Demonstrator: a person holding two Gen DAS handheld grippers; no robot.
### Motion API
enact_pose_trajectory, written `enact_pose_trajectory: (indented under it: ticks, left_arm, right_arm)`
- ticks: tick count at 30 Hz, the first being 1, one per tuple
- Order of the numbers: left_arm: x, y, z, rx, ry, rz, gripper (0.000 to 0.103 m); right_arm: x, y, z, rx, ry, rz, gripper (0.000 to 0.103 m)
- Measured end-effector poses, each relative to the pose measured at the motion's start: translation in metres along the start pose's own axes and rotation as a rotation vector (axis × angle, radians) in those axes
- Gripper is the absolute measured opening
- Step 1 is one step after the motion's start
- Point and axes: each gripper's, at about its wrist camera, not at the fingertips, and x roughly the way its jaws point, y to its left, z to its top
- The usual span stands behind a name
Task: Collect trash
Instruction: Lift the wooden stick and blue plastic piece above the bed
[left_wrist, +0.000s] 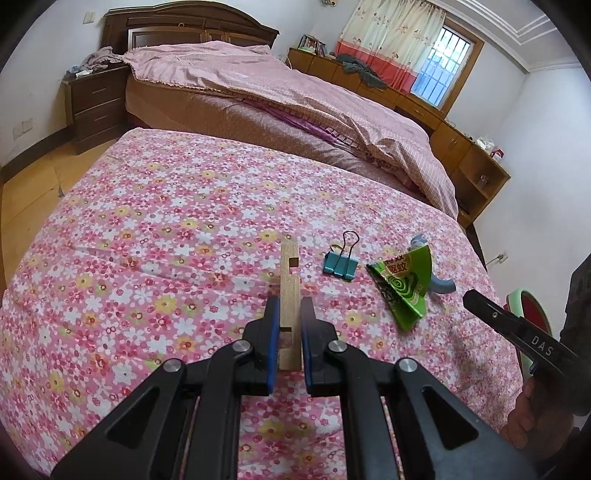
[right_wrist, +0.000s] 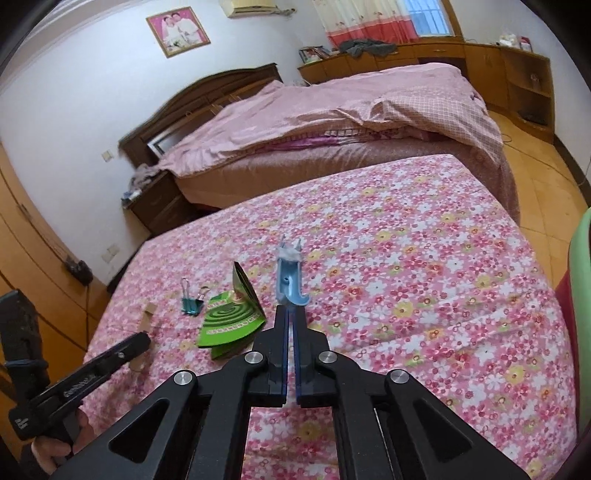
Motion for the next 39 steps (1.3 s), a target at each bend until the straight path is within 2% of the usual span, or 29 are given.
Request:
enact_pose_trajectory:
  ticks: [1, 2, 3, 13, 16, 18, 25, 26, 27, 28, 32, 39]
  left_arm:
    - [-0.001, 0.001, 0.000, -0.004, -0.001, -0.001, 0.009]
    - [-0.001, 0.002, 0.000, -0.006, -0.001, -0.002, 0.009]
    - [-0.001, 0.003, 0.001, -0.009, -0.001, -0.002, 0.009]
    - [0.000, 0.006, 0.001, -0.012, 0.012, -0.007, 0.009]
    - [0.000, 0.006, 0.000, -0.014, 0.013, -0.007, 0.009]
    - [0.000, 0.006, 0.000, -0.013, 0.012, -0.008, 0.009]
    - [0.004, 0.002, 0.000, -0.008, 0.019, -0.008, 0.009]
    - [0.005, 0.003, 0.000, -0.009, 0.020, -0.008, 0.009]
    - [0.005, 0.002, 0.000, -0.009, 0.021, -0.008, 0.009]
    - [0.006, 0.002, 0.000, -0.008, 0.022, -0.008, 0.009]
    - [0.006, 0.002, 0.000, -0.005, 0.022, -0.007, 0.009]
    - [0.001, -0.004, -0.002, 0.010, 0.002, -0.010, 0.009]
  right_arm:
    - [0.002, 0.000, 0.001, 0.005, 0.003, -0.006, 0.010]
    - [0.004, 0.000, 0.001, 0.011, 0.010, -0.007, 0.021]
    - [0.006, 0.000, 0.002, 0.017, 0.019, 0.002, 0.026]
    - [0.038, 0.006, 0.014, 0.063, 0.067, 0.006, 0.028]
    - [0.040, 0.003, 0.015, 0.086, 0.069, -0.005, 0.035]
    - [0.038, 0.002, 0.016, 0.083, 0.058, -0.013, 0.043]
    - [0.046, 0.003, 0.020, 0.088, 0.055, 0.011, 0.043]
    - [0.046, 0.003, 0.020, 0.084, 0.053, 0.011, 0.040]
    - [0.046, 0.003, 0.020, 0.077, 0.055, 0.008, 0.023]
    - [0.046, 0.003, 0.018, 0.075, 0.060, 0.007, 0.018]
    - [0.038, 0.001, 0.015, 0.080, 0.035, 0.011, 0.017]
    - [-0.006, -0.002, 0.006, 0.088, -0.018, 0.022, 0.017]
